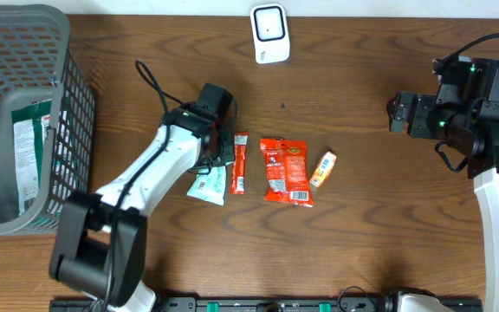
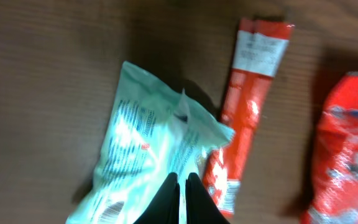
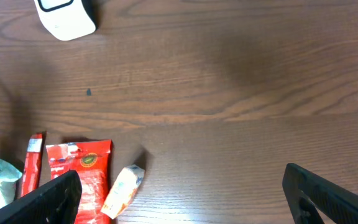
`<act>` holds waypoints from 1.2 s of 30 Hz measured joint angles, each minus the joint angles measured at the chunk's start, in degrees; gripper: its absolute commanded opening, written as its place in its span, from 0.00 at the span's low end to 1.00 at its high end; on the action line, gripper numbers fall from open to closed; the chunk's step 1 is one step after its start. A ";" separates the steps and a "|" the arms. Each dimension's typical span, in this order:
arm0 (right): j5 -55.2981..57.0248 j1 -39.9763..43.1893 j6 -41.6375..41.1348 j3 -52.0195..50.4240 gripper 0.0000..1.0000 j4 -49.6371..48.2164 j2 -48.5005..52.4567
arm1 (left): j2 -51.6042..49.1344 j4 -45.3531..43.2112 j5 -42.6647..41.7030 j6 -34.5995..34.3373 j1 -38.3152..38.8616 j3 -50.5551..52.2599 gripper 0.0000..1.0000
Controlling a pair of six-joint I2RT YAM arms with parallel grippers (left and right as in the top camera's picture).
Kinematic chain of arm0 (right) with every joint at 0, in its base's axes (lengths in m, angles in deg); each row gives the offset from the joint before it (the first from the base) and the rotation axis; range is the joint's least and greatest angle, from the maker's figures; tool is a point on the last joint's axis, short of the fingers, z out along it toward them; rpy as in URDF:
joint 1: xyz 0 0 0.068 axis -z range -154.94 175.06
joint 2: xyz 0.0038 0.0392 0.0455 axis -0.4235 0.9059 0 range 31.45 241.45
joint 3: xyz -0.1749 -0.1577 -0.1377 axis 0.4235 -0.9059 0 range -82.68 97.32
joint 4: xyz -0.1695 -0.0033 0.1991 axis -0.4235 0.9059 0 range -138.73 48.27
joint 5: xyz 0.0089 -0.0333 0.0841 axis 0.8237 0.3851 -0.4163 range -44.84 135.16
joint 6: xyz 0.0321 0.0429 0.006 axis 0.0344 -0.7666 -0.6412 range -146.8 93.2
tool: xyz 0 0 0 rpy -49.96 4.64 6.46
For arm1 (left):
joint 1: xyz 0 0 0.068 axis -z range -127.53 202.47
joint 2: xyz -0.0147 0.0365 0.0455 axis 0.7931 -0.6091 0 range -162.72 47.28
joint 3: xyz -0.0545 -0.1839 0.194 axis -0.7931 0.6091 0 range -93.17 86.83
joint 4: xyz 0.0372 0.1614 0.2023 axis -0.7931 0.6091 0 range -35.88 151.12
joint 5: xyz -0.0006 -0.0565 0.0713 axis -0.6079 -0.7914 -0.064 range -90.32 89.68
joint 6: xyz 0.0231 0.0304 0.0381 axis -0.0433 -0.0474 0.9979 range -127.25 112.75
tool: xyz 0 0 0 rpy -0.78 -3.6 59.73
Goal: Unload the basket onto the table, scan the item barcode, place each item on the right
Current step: 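Carry the green wipes pack out and lower it beside the stick packet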
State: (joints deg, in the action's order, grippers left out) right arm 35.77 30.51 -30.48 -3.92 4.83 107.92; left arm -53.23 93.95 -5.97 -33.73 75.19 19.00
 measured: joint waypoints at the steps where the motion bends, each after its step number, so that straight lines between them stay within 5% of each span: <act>1: 0.00 0.00 0.00 0.00 0.99 0.00 -0.02 | -0.94 -1.31 0.00 0.00 0.00 0.59 0.07; 9: 0.00 0.00 0.00 0.00 0.99 0.00 -0.02 | -4.92 -5.68 -0.02 0.83 -0.02 2.49 0.07; 16: 0.00 0.00 0.00 0.00 0.99 -0.02 -0.02 | 2.05 -3.43 -0.02 2.86 -3.63 1.64 0.28; 22: 0.00 0.00 0.00 0.00 0.99 0.02 0.00 | 12.11 6.08 1.60 2.95 -6.29 -0.24 0.27; 36: 0.00 0.00 -0.02 0.00 0.99 0.00 -0.02 | -0.04 1.90 8.33 2.51 -6.51 6.69 0.27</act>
State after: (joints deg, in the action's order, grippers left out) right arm 35.77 30.51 -30.50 -3.92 4.83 107.89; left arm -53.27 95.85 2.36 -31.21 68.68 25.69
